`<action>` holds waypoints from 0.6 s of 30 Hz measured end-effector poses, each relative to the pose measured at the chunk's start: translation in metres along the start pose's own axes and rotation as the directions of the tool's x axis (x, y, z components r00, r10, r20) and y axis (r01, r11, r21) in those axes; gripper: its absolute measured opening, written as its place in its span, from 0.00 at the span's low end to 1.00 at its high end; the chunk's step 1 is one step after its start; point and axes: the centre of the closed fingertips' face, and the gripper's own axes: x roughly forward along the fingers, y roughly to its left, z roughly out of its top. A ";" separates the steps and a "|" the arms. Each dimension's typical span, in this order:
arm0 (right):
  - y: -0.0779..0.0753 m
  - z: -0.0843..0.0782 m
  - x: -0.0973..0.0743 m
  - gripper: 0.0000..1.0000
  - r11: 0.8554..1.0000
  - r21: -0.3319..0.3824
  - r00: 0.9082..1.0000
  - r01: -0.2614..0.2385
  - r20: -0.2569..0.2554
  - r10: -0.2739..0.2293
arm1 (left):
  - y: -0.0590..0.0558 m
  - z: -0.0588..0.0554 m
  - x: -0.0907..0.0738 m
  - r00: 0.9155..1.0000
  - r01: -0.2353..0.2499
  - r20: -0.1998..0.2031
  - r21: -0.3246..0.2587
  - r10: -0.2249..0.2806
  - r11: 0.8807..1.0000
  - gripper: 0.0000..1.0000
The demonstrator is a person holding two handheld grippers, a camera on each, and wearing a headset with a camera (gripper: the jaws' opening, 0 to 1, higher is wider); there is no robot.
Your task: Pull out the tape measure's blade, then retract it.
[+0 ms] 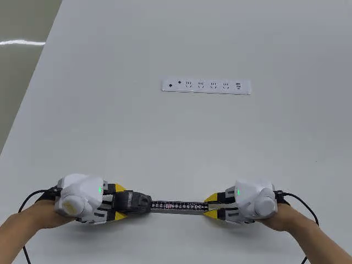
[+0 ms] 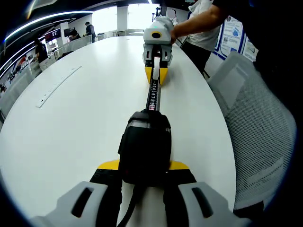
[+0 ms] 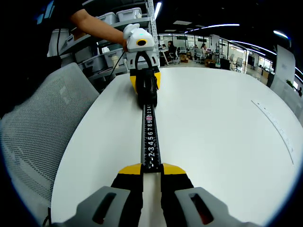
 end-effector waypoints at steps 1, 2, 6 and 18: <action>0.000 0.000 -0.001 0.11 1.000 -0.001 1.000 0.000 -0.001 0.000 | 0.000 0.000 0.000 1.000 0.000 0.000 0.000 0.000 1.000 0.29; 0.000 -0.001 -0.001 0.11 1.000 -0.001 1.000 0.000 -0.002 0.000 | 0.000 0.000 0.000 1.000 0.000 0.000 0.000 0.000 1.000 0.29; 0.000 -0.003 -0.003 0.11 1.000 0.000 1.000 0.002 -0.005 -0.002 | 0.000 0.000 0.000 1.000 -0.001 -0.001 -0.002 0.001 1.000 0.29; -0.001 -0.008 -0.008 0.11 1.000 0.007 1.000 0.005 -0.011 -0.005 | 0.001 -0.001 0.001 1.000 -0.002 -0.001 -0.008 0.002 1.000 0.29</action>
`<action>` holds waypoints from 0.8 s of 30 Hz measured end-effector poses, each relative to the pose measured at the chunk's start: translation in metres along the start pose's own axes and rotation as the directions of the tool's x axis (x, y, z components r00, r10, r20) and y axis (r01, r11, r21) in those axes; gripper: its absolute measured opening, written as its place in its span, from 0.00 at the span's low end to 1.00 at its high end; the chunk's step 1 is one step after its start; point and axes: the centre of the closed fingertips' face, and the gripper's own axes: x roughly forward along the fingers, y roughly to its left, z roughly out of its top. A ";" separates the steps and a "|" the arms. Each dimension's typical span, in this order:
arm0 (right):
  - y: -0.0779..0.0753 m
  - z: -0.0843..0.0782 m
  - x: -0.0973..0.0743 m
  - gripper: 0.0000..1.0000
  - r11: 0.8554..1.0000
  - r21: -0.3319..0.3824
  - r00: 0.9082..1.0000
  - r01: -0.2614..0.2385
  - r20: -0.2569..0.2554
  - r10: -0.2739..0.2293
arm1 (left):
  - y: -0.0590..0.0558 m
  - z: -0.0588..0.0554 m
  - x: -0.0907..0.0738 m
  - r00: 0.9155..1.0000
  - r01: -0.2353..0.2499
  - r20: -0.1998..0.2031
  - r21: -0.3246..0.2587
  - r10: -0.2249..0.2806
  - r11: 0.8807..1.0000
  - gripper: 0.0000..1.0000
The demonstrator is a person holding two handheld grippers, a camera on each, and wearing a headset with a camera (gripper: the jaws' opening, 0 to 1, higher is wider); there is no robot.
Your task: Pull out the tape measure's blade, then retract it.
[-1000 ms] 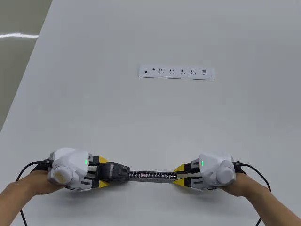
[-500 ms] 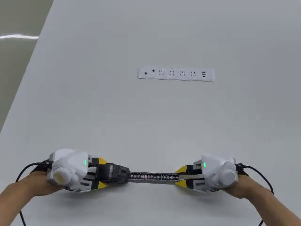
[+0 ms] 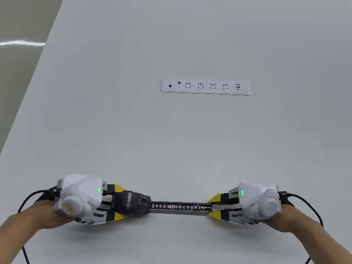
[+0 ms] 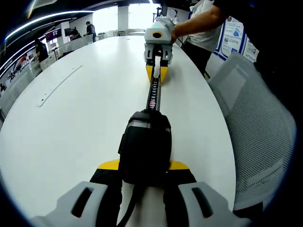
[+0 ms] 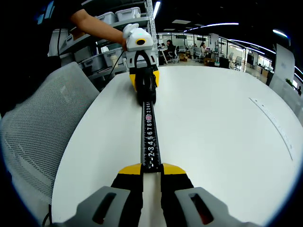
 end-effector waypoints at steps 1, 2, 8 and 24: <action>0.000 0.000 0.000 0.11 1.000 0.000 1.000 0.000 -0.001 0.000 | 0.000 0.000 0.000 1.000 0.000 0.000 0.000 0.000 1.000 0.29; 0.000 -0.001 -0.001 0.11 1.000 0.000 1.000 0.000 -0.002 0.000 | 0.000 0.000 0.000 1.000 0.000 -0.001 0.000 0.000 1.000 0.29; 0.000 -0.002 -0.004 0.11 1.000 0.000 1.000 0.003 -0.006 -0.003 | 0.000 0.000 0.000 1.000 0.000 -0.001 -0.002 0.000 1.000 0.30; -0.002 -0.009 -0.010 0.11 1.000 0.004 1.000 0.010 -0.016 -0.010 | 0.000 0.000 0.000 1.000 -0.001 -0.001 -0.006 0.001 1.000 0.30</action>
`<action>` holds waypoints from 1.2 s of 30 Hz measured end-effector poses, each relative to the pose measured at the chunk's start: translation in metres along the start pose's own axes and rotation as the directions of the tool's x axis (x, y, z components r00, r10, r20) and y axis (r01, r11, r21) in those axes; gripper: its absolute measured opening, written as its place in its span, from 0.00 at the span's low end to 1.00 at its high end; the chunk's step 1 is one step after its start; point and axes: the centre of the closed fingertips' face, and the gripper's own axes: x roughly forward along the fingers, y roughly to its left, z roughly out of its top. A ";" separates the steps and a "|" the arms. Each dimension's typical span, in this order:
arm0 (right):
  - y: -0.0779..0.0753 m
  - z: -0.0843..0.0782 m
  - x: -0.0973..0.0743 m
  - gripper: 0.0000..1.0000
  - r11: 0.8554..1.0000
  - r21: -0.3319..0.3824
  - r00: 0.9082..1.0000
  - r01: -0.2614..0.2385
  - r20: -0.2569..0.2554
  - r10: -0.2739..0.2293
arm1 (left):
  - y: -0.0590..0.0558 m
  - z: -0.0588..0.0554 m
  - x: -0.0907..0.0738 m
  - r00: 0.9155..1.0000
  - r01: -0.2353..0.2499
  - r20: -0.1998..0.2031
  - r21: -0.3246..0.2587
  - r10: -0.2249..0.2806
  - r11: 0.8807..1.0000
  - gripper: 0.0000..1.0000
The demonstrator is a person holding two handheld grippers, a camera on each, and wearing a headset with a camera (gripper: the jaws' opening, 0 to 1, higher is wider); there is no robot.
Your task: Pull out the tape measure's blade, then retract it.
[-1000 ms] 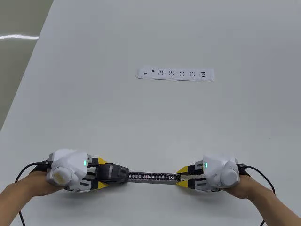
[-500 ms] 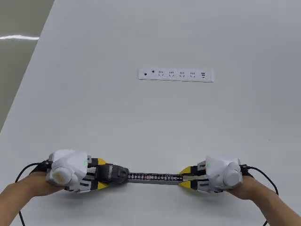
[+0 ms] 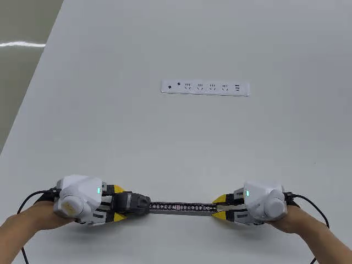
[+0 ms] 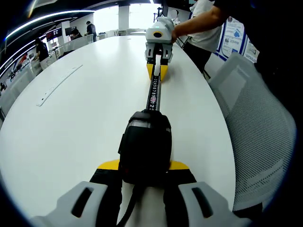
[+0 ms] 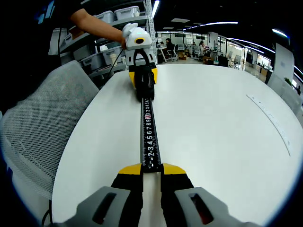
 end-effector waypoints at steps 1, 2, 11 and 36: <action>0.000 0.000 0.000 0.11 1.000 0.001 1.000 0.000 0.000 0.000 | 0.000 0.000 0.000 1.000 0.000 0.000 0.000 0.000 1.000 0.29; 0.000 0.000 -0.001 0.11 1.000 0.001 1.000 0.000 -0.001 0.000 | 0.000 0.000 0.000 1.000 -0.001 0.000 0.000 0.001 1.000 0.29; 0.000 -0.001 -0.004 0.11 1.000 -0.001 1.000 0.004 -0.004 -0.004 | 0.000 0.000 -0.001 1.000 -0.003 0.000 -0.005 0.003 1.000 0.30; 0.000 -0.008 -0.011 0.11 1.000 0.005 1.000 0.007 -0.012 -0.007 | -0.001 0.000 -0.001 1.000 -0.006 0.000 -0.010 0.006 1.000 0.30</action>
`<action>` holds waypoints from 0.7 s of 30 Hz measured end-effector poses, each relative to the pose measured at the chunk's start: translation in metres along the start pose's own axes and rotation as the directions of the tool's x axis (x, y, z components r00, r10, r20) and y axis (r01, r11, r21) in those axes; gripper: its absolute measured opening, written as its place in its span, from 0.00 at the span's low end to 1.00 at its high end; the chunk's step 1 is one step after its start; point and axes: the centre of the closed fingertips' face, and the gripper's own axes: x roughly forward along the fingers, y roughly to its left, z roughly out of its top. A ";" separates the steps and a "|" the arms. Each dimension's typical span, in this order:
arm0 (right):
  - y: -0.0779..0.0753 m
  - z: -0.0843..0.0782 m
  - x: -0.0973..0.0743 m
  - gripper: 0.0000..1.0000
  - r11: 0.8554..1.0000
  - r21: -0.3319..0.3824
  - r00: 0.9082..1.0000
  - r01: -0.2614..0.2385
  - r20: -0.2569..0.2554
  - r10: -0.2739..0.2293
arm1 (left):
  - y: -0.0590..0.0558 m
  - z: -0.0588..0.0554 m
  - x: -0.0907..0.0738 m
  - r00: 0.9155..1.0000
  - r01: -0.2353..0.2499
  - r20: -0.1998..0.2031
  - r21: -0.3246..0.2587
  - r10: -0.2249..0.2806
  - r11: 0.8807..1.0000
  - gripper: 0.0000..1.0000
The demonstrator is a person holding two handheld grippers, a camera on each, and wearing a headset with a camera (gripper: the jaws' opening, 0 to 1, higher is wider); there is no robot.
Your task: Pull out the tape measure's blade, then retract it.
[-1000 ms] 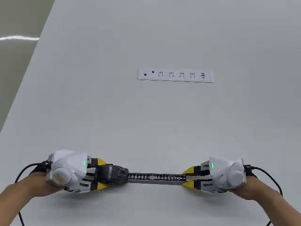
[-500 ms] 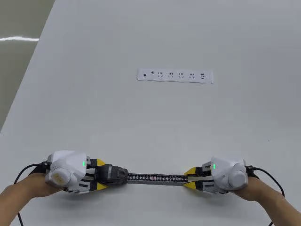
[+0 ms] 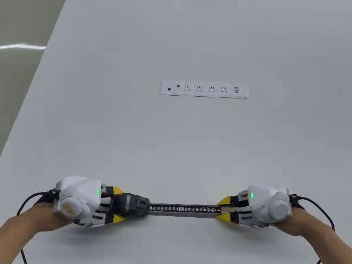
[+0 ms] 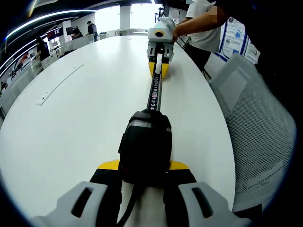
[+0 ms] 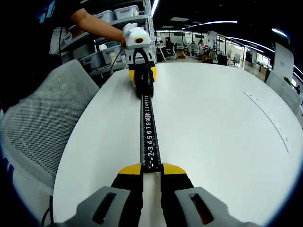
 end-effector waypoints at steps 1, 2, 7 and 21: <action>0.000 0.000 0.000 0.11 1.000 0.001 1.000 0.001 0.000 -0.001 | 0.000 0.000 0.000 1.000 0.000 0.000 0.000 0.000 1.000 0.30; 0.000 -0.001 -0.001 0.11 1.000 0.001 1.000 0.000 -0.002 0.000 | 0.000 0.000 0.000 1.000 0.000 0.000 -0.001 0.000 1.000 0.30; 0.000 -0.004 -0.002 0.11 1.000 0.005 1.000 0.002 -0.002 -0.002 | 0.000 0.000 0.000 1.000 0.001 -0.001 -0.001 -0.001 1.000 0.30; 0.000 -0.008 -0.006 0.11 1.000 0.012 1.000 0.007 -0.008 -0.007 | 0.000 -0.001 0.000 1.000 0.000 -0.003 0.000 0.000 1.000 0.30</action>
